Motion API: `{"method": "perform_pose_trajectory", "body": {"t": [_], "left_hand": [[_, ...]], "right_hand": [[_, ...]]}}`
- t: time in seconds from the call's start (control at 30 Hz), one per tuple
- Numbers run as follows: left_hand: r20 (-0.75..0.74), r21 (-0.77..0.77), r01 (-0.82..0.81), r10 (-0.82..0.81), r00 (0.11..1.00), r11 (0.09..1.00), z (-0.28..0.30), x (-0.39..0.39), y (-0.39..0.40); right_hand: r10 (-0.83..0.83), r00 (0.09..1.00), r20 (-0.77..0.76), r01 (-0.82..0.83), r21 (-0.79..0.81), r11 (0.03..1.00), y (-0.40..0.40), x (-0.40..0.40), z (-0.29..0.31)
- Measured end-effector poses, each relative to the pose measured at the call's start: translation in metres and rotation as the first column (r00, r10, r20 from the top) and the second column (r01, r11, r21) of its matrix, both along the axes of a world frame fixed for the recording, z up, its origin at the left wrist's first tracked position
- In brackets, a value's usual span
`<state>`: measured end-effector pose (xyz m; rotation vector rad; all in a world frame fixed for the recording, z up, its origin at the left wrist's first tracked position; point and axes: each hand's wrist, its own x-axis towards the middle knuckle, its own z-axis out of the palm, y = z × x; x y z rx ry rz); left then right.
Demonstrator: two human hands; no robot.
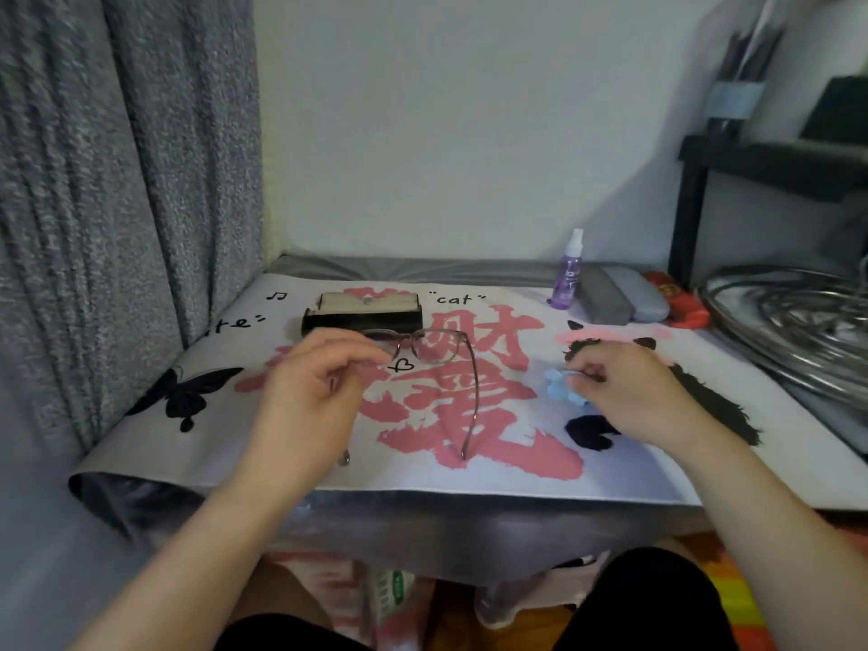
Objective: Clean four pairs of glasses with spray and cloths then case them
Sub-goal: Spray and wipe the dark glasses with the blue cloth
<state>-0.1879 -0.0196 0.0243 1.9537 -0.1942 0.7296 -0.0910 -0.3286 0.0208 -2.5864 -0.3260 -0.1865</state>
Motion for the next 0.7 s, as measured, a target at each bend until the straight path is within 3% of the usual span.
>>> {"method": "perform_pose_trajectory", "body": {"t": [0.17, 0.33, 0.4, 0.5, 0.57, 0.7], "left_hand": [[-0.214, -0.094, 0.241, -0.256, 0.943, 0.966, 0.024, -0.010, -0.046], [-0.342, -0.192, 0.349, -0.396, 0.853, 0.917, 0.044, -0.005, -0.075], [-0.326, -0.321, 0.429, -0.524, 0.787, 0.844, 0.052, -0.002, -0.078], [-0.308, -0.417, 0.556, -0.687, 0.658, 0.719, 0.060, -0.005, -0.079], [-0.307, -0.374, 0.588, -0.694, 0.651, 0.717, 0.061, -0.008, -0.079], [-0.301, -0.430, 0.481, -0.624, 0.721, 0.764, 0.062, -0.005, -0.076]], "right_hand": [[0.027, 1.000, -0.008, -0.022, 0.379, 0.925, 0.000, -0.024, 0.045], [0.352, 0.936, -0.018, -0.266, 0.618, 0.740, 0.015, -0.064, 0.089], [0.419, 0.908, -0.012, -0.299, 0.683, 0.667, 0.017, -0.069, 0.091], [0.451, 0.892, -0.007, -0.325, 0.685, 0.652, 0.021, -0.073, 0.089], [0.476, 0.879, -0.021, -0.315, 0.724, 0.614, 0.023, -0.075, 0.089], [0.517, 0.855, -0.038, -0.289, 0.794, 0.535, 0.022, -0.072, 0.090]]}}
